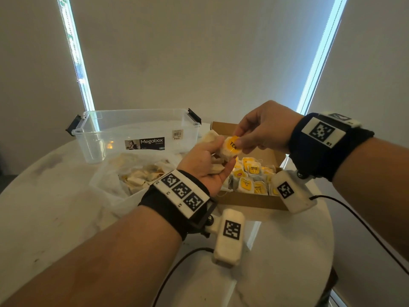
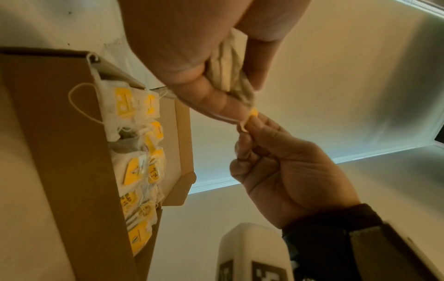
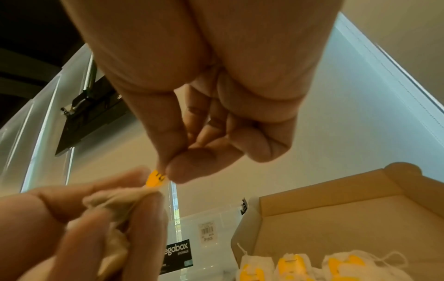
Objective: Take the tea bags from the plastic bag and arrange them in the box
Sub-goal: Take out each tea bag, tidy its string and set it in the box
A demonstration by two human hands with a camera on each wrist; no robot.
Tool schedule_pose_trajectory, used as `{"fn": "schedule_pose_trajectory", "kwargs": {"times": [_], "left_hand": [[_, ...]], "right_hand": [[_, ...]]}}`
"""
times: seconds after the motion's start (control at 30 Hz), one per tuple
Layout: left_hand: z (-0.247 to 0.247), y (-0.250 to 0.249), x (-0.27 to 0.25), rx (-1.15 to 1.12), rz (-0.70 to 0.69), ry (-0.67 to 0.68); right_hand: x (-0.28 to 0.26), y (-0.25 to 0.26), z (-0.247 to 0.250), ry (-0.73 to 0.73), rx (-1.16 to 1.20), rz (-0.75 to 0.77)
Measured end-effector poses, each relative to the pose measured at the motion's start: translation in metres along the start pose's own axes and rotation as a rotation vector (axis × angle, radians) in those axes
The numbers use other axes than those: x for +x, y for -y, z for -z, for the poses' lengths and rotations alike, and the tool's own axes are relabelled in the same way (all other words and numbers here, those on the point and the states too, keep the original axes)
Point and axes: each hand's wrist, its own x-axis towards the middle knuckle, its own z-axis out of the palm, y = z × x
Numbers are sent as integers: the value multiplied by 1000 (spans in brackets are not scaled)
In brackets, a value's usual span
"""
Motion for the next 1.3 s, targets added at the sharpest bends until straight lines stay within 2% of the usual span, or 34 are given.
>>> {"fn": "schedule_pose_trajectory", "kwargs": {"times": [0.1,0.23,0.4,0.5,0.6,0.67,0.77,0.83,0.93,1.1,1.3], "left_hand": [[0,2,1,2,44,-25],[0,4,-3,-16,117,-16],[9,0,-2,46,134,-119],[16,-7,-2,52,80,-176],[18,-13,-7,55,74,-175],[16,-16,-10,67,92,-146],[15,-14,-9,159,95,-128],[16,-9,-7,292,128,-135],[19,1,-4,531,227,-177],[23,4,1,663,308,-177],[27,-2,-1,605,373,-103]], "right_hand": [[-1,-4,5,-51,56,-11],[-1,-9,12,-33,186,-45],[0,-17,26,-29,169,-68],[4,-27,33,-72,102,-106],[10,-37,35,-65,-81,-139],[13,-43,32,13,-257,-149],[20,-54,19,217,-422,-203],[27,-61,9,320,-460,-236],[40,-68,-3,386,-508,-273],[56,-79,-17,337,-631,-294],[61,-86,-25,295,-541,-376]]}}
